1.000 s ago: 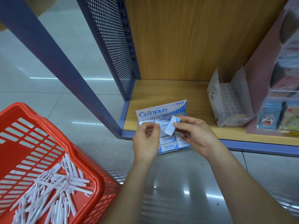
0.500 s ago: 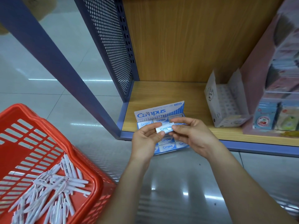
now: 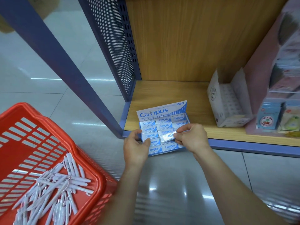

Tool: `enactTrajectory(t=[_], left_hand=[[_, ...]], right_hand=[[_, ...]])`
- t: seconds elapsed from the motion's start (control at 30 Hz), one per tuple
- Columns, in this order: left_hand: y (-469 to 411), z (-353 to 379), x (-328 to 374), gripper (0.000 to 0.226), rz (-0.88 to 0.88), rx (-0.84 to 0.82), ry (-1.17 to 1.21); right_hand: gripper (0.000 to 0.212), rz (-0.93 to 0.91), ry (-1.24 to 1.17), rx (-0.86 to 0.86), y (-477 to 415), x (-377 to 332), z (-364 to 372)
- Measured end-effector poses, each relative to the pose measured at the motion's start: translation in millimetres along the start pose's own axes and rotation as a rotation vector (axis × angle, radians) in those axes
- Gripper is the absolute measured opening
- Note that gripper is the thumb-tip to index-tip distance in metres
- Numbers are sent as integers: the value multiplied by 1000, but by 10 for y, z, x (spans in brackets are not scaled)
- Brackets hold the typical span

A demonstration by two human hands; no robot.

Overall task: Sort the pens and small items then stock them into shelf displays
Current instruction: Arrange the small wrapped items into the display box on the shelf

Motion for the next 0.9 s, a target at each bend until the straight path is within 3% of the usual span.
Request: enactTrajectory(t=[0.53,0.77,0.8,0.9], left_hand=[[33,87,-125,67,16,-70,5],[136,107,-86,119,148,-308,-293],[146,110,-90,119,159,-314,-334],[177,116,-32,105,230,-259,-382]], right_hand=[[18,-36,312,116,30,8,86],[6,-34,383,150,24,64,125],[4,-37,386,148,27,58,128],[28,-58,493,118,39,30,157]])
Point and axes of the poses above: each hand's wrist, its own y-axis away from the middle knuckle, its own z-axis out of the palm, x = y × z, the point moved 4 cm from there along -y, towards the middle knuckle, and after that the axes turned 10 degrees about -x, right-handed, at the moved point
